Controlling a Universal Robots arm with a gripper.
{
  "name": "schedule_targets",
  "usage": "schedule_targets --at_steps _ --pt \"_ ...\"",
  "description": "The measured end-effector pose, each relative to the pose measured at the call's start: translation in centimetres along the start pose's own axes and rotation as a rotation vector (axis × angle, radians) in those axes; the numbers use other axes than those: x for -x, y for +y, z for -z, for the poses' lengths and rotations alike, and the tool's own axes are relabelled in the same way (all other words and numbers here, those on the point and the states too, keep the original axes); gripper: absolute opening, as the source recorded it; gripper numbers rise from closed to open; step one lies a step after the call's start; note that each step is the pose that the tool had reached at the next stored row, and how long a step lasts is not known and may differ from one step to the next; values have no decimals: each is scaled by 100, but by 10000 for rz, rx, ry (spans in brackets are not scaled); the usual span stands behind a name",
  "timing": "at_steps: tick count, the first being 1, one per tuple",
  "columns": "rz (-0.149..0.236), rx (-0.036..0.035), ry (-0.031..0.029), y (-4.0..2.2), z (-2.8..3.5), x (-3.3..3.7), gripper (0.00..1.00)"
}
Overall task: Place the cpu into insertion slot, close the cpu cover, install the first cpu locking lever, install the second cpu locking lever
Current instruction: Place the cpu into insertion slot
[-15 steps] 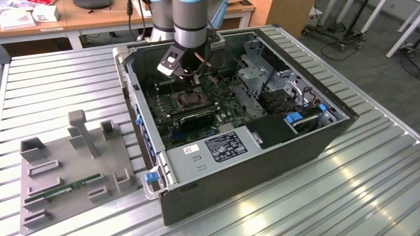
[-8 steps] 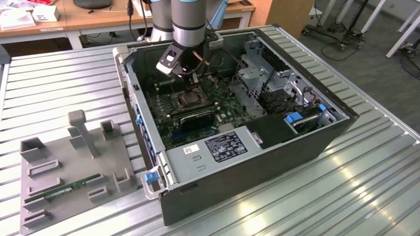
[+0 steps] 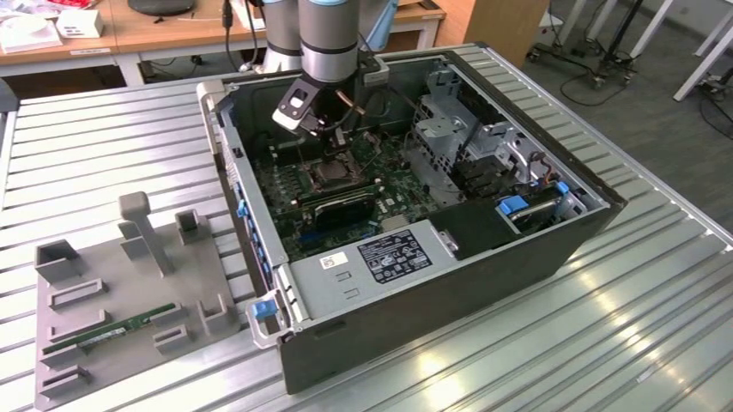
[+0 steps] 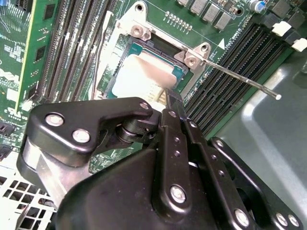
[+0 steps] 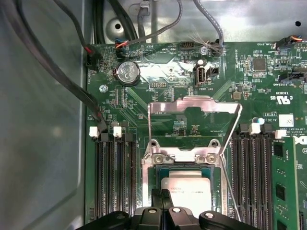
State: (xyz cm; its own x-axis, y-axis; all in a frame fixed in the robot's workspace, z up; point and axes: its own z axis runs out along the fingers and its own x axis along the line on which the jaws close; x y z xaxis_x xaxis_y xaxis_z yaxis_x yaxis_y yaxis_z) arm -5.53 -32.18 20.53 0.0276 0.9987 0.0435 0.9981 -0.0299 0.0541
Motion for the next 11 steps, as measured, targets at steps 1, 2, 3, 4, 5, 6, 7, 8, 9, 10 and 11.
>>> schedule_targets --at_steps 1,2,3,4,5,6,7,8,9,10,11 --pt "0 0 0 0 -4 0 11" --pt "-1 1 1 -1 -7 0 11" --pt "-1 1 1 -1 -12 0 11" --pt "-1 0 1 -1 -16 0 11" --pt "-1 0 1 -1 -21 1 11" --pt "-1 0 1 -2 -26 1 11" --pt "-1 0 1 -2 -31 1 11" --pt "-1 0 1 -2 -36 1 11" --pt "-1 1 1 -2 -41 1 11" --pt "-1 -1 0 -3 -43 2 11" --pt "-1 -1 -1 -3 -44 2 11"
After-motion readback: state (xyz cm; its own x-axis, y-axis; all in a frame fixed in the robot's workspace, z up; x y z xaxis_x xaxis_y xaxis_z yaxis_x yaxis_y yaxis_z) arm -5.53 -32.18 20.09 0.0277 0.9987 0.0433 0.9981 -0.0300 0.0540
